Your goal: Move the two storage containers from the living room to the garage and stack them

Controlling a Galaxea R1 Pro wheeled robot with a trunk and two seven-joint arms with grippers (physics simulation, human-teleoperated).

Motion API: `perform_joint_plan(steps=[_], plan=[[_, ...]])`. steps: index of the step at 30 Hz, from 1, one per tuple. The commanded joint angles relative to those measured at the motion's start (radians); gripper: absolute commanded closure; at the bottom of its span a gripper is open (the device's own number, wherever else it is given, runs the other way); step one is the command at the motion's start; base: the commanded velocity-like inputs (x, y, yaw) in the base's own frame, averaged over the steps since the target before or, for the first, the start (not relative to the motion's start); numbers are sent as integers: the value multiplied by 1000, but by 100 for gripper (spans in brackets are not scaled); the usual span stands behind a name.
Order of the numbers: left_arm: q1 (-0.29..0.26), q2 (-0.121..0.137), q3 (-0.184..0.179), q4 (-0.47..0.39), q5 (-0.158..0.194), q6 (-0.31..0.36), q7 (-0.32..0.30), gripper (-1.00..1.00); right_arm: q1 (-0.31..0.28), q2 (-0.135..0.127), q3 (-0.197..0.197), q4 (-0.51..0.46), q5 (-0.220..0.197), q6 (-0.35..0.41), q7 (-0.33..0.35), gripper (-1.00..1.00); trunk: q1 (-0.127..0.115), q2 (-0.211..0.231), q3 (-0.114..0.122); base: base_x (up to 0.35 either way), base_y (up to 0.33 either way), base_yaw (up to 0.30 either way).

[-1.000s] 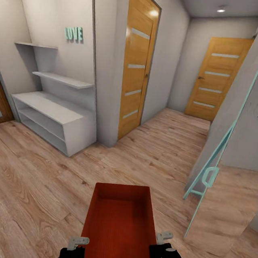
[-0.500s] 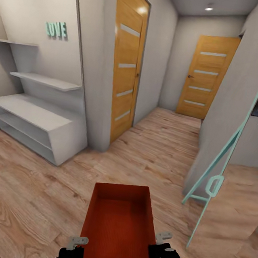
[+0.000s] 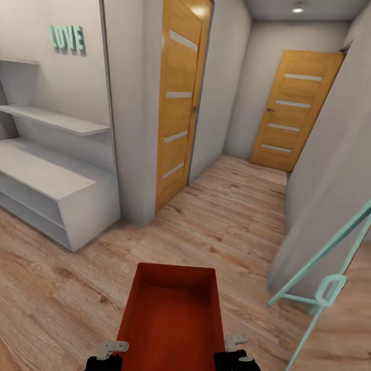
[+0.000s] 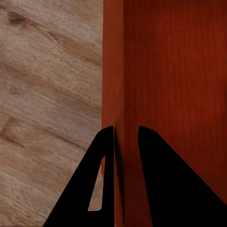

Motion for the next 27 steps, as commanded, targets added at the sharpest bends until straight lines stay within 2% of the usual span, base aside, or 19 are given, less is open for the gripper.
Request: perform_joint_plan(steps=[1,12,22,27], plan=[[-1,27,-3,4,-12,-4,-12,100,0,-2,40,-3,-2,-69,32,100,1,0,-1,322,175,-37],[-1,27,-3,4,-12,-5,-12,100,0,-2,39,-3,-2,-69,32,100,1,0,-1,322,174,-174],[-1,27,-3,4,-12,-5,-12,100,0,-2,40,-3,-2,-69,32,100,1,0,-1,322,156,-43],[-1,27,-3,4,-12,-5,-12,100,0,-2,39,-3,-2,-69,32,100,1,0,-1,322,148,-168]])
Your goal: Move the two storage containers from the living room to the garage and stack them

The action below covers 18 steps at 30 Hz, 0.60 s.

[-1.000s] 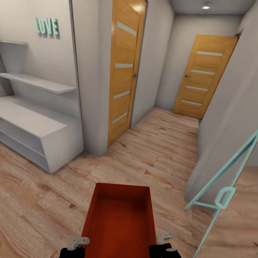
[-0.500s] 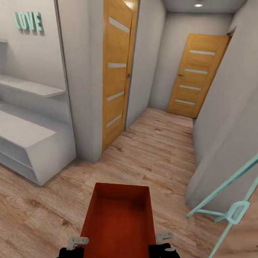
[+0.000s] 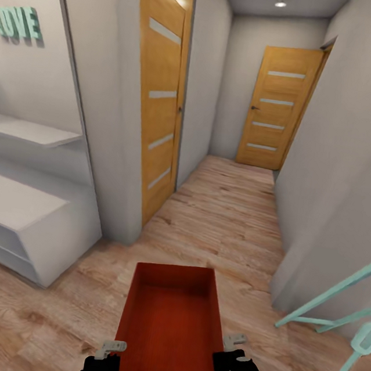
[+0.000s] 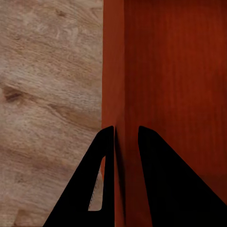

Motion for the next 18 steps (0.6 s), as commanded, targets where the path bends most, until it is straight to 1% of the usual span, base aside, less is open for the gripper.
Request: perform_joint_plan(steps=[1,12,18], plan=[[-1,16,-8,4,-13,-4,3,100,0,-15,42,-3,-5,-70,46,100,1,0,-1,322,147,-223],[-1,16,-8,4,-13,-4,3,100,0,-15,42,-3,-5,-70,46,100,1,0,-1,322,146,-237],[-1,16,-8,4,-13,-4,3,100,0,-15,42,-4,-5,-70,46,100,1,0,-1,322,146,-75]])
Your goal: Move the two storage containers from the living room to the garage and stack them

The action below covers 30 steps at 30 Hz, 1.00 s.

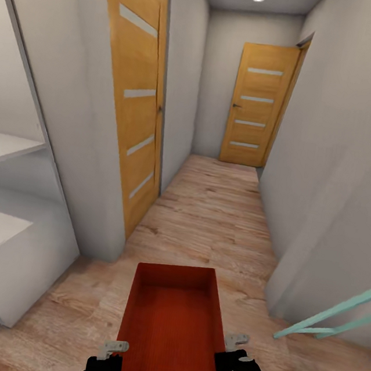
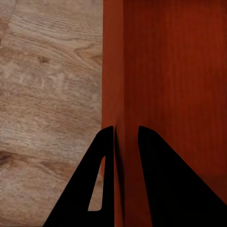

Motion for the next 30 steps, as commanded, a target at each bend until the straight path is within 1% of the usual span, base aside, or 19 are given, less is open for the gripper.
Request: perform_joint_plan(steps=[1,7,10,18,30], plan=[[-1,28,-3,4,-12,-4,-13,100,0,-2,40,-3,-3,-68,31,100,1,0,-1,322,146,-19],[-1,28,-3,4,-12,-4,-12,100,0,-2,40,-4,-3,-68,31,100,1,0,-1,322,145,-15],[-1,28,-3,4,-12,-4,-12,100,0,-2,40,-3,-3,-68,31,100,1,0,-1,322,140,-126],[-1,28,-3,4,-12,-3,-12,100,0,-2,40,-3,-3,-67,31,100,1,0,-1,323,128,-241],[-1,28,-3,4,-12,-4,-12,100,0,-2,41,-2,-2,-67,31,100,1,0,-1,334,85,-258]])
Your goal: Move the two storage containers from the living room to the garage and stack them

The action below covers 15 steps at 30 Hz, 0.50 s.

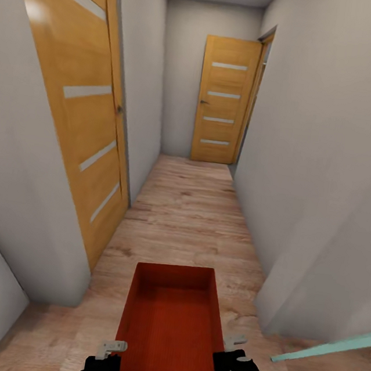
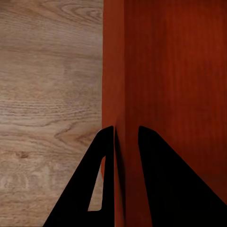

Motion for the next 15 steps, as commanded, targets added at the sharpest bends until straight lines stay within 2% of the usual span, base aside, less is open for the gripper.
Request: perform_joint_plan(steps=[1,5,15], plan=[[-1,18,-6,4,-13,-4,0,100,0,-13,42,-3,-2,-68,43,100,1,0,-1,336,80,-160],[-1,18,-6,4,-13,-4,0,100,-1,-13,43,-3,0,-69,43,100,1,0,-1,336,80,-73],[-1,18,-6,4,-13,-3,0,100,0,-13,43,-3,1,-69,43,100,1,0,-1,336,80,-9]])
